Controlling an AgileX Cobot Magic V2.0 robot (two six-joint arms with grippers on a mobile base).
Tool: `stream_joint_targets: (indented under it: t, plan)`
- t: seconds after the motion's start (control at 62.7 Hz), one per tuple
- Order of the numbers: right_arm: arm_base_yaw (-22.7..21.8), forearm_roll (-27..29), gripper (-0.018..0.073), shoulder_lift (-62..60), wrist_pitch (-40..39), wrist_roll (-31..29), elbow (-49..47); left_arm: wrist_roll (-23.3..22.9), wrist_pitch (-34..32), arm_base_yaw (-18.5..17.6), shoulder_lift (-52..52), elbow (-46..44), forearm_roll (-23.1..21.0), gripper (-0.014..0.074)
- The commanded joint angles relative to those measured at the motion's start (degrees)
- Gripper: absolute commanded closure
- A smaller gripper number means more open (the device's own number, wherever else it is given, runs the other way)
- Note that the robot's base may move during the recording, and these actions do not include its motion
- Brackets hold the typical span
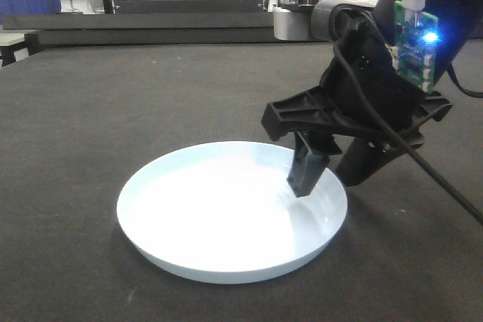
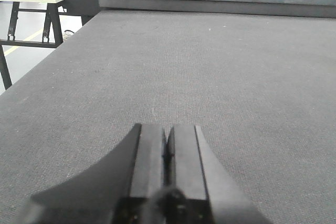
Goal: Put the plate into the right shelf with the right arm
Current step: 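Close the right gripper on the plate rim and lift it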
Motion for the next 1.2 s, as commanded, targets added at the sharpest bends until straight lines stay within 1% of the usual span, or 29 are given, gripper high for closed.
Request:
stream_joint_targets:
  t: [0.0,0.112,0.622,0.957,1.005,1.052,1.1,1.148,1.18]
  plan:
    - [0.02,0.19,0.0259,-2.01,-2.56,-0.10,-1.94,-0.16,-4.92,0.04,-0.36,0.57,-0.35,0.0643]
    - [0.02,0.14,0.0297,-1.99,-2.51,-0.10,-1.94,-0.16,-4.92,0.04,-0.36,0.57,-0.35,0.0643]
    - [0.02,-0.99,0.0296,-1.73,-4.78,-0.10,-1.94,-0.16,-4.92,0.04,-0.36,0.57,-0.35,0.0643]
    - [0.02,-0.99,0.0298,0.35,-4.52,-0.10,-1.94,-0.16,-4.92,0.04,-0.36,0.57,-0.35,0.0643]
    - [0.02,-1.00,0.0317,0.35,-4.52,-0.10,-1.94,-0.16,-4.92,0.04,-0.36,0.57,-0.35,0.0643]
    - [0.02,-1.00,0.0365,0.35,-4.45,-0.10,-1.94,-0.16,-4.92,0.04,-0.36,0.57,-0.35,0.0643]
    - [0.02,-1.00,0.0424,0.35,-4.39,-0.10,-1.94,-0.16,-4.92,0.04,-0.36,0.57,-0.35,0.0643]
    - [-0.04,-1.11,0.0505,0.35,-4.32,-0.10,-1.94,-0.16,-4.92,0.04,-0.36,0.57,-0.35,0.0643]
    - [-0.15,-1.11,0.0503,0.30,-4.03,-0.10,-1.94,-0.16,-4.92,0.04,-0.36,0.57,-0.35,0.0643]
